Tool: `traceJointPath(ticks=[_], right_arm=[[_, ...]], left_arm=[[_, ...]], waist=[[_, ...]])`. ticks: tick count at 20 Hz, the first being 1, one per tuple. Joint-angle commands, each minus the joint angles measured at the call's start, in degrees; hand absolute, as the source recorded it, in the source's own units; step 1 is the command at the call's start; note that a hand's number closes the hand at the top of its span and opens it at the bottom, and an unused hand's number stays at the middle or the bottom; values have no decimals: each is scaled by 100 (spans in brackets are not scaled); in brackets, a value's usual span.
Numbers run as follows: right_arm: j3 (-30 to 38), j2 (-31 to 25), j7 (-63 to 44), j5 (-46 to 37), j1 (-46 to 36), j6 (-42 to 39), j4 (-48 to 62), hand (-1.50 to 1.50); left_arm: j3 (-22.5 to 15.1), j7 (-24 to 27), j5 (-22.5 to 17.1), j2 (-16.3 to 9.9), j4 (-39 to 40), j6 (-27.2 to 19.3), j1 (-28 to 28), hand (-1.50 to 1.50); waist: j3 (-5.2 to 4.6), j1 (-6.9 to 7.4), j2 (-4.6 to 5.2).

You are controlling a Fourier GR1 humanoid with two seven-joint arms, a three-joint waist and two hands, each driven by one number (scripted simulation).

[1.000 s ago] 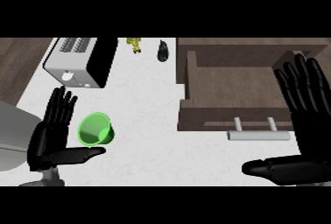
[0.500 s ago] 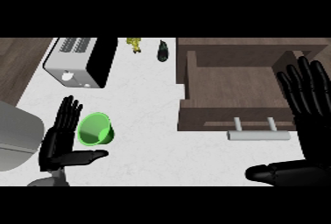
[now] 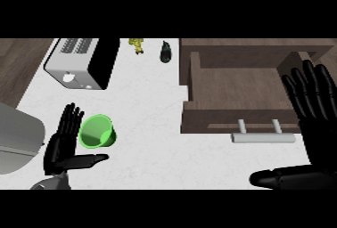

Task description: Pick up the cup, place it into the drawer and close the drawer

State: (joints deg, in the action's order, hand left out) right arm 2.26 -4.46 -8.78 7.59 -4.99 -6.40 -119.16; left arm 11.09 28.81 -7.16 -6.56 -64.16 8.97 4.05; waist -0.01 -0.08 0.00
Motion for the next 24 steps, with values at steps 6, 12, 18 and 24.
traceJointPath(ticks=[6, 12, 18, 24], right_arm=[[-226, 112, -167, -218, -247, 154, 74, -150], [12, -25, -187, 171, 67, -120, -183, -150], [257, -116, -119, 137, -818, 15, 573, -150], [114, -137, -482, 235, 98, -118, -423, -150]], left_arm=[[281, 961, -2, -195, 1588, 110, 502, -150], [131, 1123, 74, -199, 1908, 62, 638, -150], [332, 1690, 124, -378, 3294, 189, 1599, -150], [284, 1990, 66, -267, 3513, 302, 1608, -150]], waist=[[-2, -5, 5], [0, -7, -1], [-5, -23, 18], [-3, -33, 5]])
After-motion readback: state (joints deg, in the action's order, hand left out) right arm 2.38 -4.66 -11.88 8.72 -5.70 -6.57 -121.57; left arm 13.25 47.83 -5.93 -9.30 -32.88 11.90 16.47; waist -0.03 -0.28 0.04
